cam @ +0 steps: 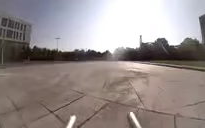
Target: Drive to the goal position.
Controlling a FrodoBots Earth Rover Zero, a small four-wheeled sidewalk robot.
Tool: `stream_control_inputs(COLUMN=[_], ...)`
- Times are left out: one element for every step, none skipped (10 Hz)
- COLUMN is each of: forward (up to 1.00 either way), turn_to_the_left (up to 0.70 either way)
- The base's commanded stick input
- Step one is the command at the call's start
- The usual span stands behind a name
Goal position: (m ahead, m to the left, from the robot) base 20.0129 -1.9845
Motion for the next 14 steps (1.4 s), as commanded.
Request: stream_control_inputs(forward=[0.7,0.7,0.7,0.7,0.7,0.7,0.7,0.7,0.7,0.7,0.7,0.7,0.7,0.7], turn_to_the_left=[0.0,0.0,0.0,0.0,0.0,0.0,0.0,0.0,0.0,0.0,0.0,0.0,0.0,0.0])
